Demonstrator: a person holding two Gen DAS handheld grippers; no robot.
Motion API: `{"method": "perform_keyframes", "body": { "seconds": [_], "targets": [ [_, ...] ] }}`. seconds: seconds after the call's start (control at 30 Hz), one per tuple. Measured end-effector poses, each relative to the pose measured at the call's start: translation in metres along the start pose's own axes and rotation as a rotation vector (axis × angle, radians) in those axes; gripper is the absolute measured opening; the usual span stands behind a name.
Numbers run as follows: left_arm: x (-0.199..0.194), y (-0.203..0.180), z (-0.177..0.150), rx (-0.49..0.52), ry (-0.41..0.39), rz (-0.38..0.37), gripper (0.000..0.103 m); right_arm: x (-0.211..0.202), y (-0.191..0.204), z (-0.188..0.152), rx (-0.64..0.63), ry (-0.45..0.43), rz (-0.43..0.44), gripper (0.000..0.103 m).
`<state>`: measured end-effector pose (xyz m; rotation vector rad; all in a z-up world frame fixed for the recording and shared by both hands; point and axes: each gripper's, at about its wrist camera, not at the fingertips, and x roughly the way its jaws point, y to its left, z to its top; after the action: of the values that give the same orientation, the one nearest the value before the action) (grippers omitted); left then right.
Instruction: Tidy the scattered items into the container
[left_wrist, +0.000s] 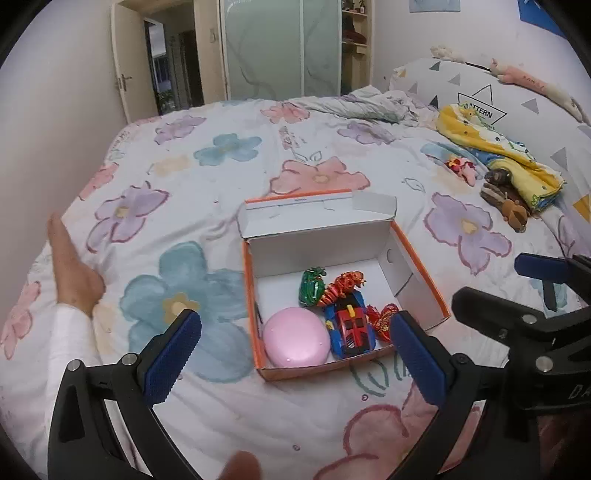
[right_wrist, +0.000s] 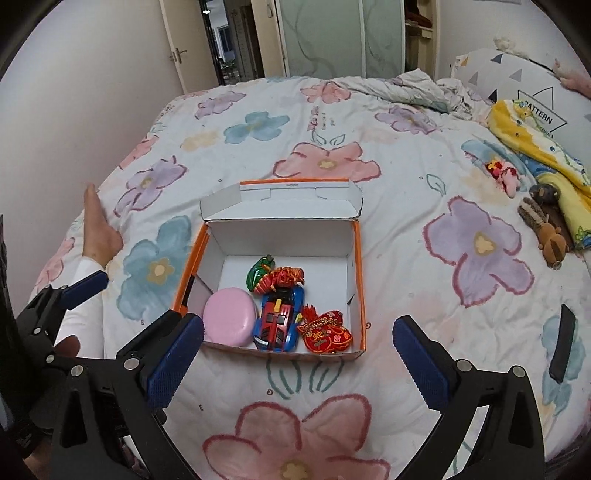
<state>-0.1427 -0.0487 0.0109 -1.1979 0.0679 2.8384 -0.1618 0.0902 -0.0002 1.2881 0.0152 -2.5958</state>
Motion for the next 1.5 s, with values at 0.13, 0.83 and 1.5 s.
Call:
{"method": "perform_keyframes", "body": {
  "seconds": [0.13,0.83,1.5],
  "targets": [
    [-0.009,0.003,-0.001,-0.020,0.006,0.038,0.103,-0.010,0.000,-0.003,0.004,-0.011,-0.003,0.103],
    [-0.023,0.000,-0.005,-0.037,0.050,-0.003,0.103,-0.034,0.009,-0.006,-0.032,-0.032,-0.013,0.103],
    [-0.025,-0.002,-0.006,-0.041,0.039,0.014,0.103,-0.034,0.010,-0.008,-0.034,-0.032,-0.013,0.103]
  ]
}}
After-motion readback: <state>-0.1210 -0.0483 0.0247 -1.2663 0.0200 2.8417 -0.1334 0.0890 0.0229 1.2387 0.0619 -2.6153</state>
